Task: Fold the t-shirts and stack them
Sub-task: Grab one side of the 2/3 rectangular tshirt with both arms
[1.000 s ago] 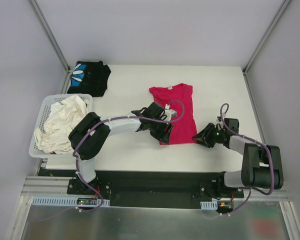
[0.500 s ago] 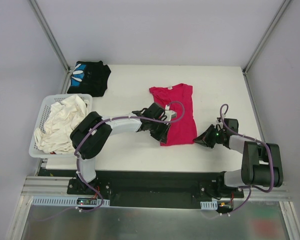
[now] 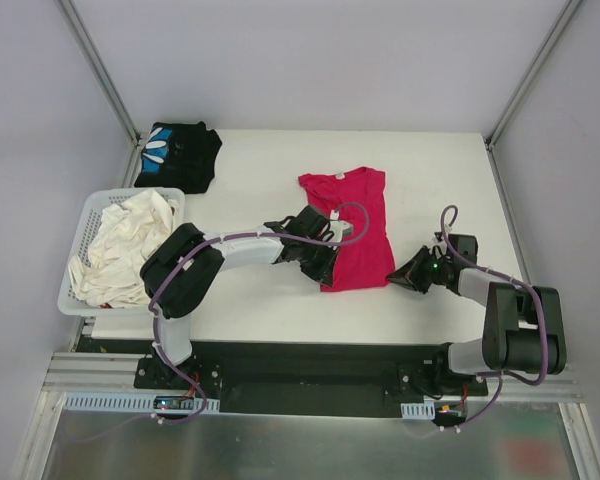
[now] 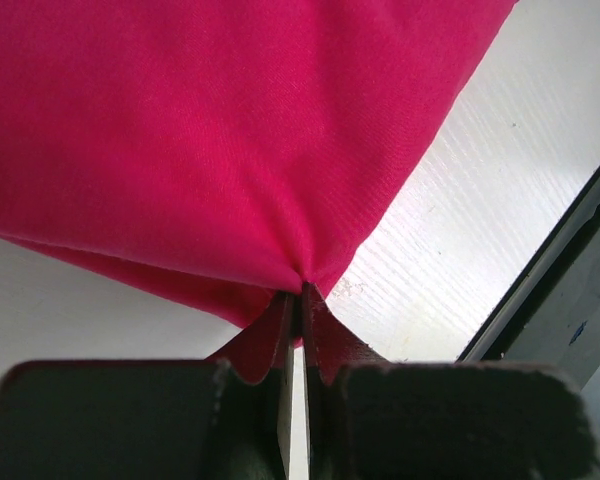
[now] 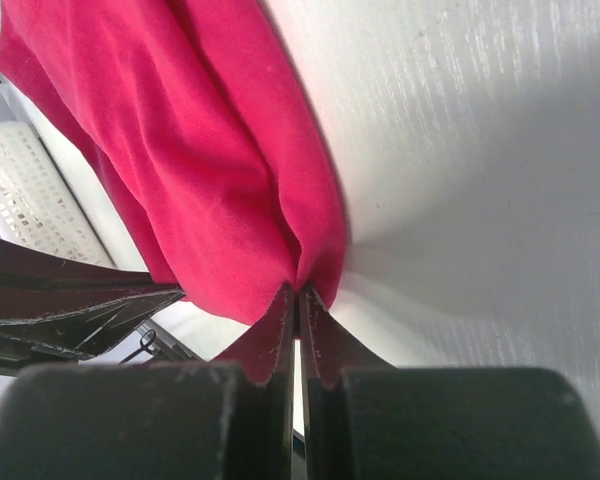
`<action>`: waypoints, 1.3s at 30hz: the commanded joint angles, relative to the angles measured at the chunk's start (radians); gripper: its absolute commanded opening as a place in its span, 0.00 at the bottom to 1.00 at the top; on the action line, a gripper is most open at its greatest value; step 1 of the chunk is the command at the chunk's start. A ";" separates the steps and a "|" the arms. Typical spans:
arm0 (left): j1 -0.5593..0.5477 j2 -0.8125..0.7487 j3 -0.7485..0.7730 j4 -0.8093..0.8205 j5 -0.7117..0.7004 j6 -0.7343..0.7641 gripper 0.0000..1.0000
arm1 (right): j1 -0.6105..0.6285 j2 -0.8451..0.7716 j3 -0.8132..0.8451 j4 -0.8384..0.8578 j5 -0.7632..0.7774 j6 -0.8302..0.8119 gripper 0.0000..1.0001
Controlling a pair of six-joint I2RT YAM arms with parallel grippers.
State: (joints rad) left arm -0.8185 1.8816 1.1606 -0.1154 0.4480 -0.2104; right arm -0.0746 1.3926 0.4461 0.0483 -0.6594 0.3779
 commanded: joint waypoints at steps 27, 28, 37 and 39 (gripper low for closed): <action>-0.005 -0.125 -0.024 -0.110 -0.115 -0.014 0.86 | 0.002 -0.055 0.032 -0.015 0.001 0.004 0.02; -0.005 -0.130 -0.027 -0.110 -0.114 -0.020 0.86 | 0.002 -0.053 0.036 -0.015 0.000 0.003 0.02; -0.010 -0.113 -0.067 -0.109 -0.094 -0.109 0.83 | 0.002 -0.064 0.037 -0.028 0.024 -0.020 0.01; -0.013 -0.110 -0.073 -0.110 -0.089 -0.130 0.83 | 0.002 -0.060 0.036 -0.027 0.027 -0.027 0.01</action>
State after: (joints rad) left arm -0.8188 1.7908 1.1030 -0.2111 0.3550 -0.2813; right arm -0.0742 1.3590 0.4675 0.0303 -0.6514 0.3798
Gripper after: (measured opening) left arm 0.832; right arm 0.018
